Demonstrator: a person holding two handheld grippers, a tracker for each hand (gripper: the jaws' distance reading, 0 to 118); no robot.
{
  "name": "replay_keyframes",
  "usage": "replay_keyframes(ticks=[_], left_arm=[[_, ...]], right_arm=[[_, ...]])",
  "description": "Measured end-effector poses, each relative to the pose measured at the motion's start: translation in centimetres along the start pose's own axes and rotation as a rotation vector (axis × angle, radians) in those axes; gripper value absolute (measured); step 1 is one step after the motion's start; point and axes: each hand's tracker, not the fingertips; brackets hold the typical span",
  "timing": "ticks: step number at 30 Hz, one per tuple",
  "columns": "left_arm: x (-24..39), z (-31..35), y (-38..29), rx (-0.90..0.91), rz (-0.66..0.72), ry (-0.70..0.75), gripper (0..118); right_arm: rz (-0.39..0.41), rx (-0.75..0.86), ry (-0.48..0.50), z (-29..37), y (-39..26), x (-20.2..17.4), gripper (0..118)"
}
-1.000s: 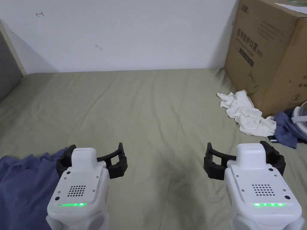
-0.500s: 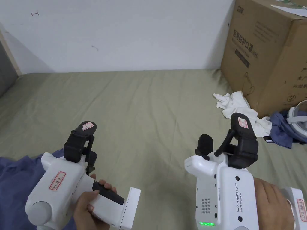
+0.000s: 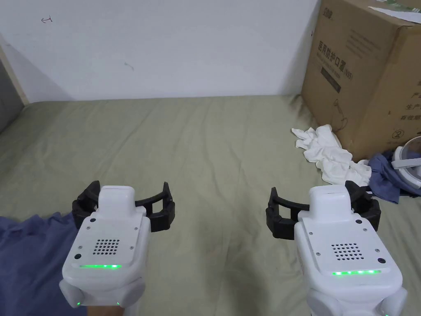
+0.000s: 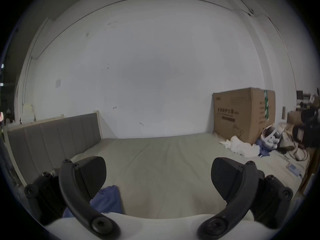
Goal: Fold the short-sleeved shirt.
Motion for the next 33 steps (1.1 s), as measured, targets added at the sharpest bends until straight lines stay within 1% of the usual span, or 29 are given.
replay_keyframes(ticks=[2,4,11,33], left_arm=[[-0.27,-0.12,-0.36,-0.009,0.025,0.004,118],[-0.58,-0.09,-0.65,-0.021,0.050,-0.001,118],[-0.74,-0.28,-0.61,-0.019,0.062,-0.004,118],[-0.54,0.23,-0.18,0.003,0.024,0.004,118]], right_arm=[[-0.028,-0.014,-0.006,-0.01,-0.24,0.11,118],[-0.034,-0.021,-0.011,-0.04,-0.38,0.29,118],[-0.029,-0.018,-0.017,0.05,-0.28,0.26,118],[-0.053,-0.026,-0.013,0.02,0.10,0.40,118]])
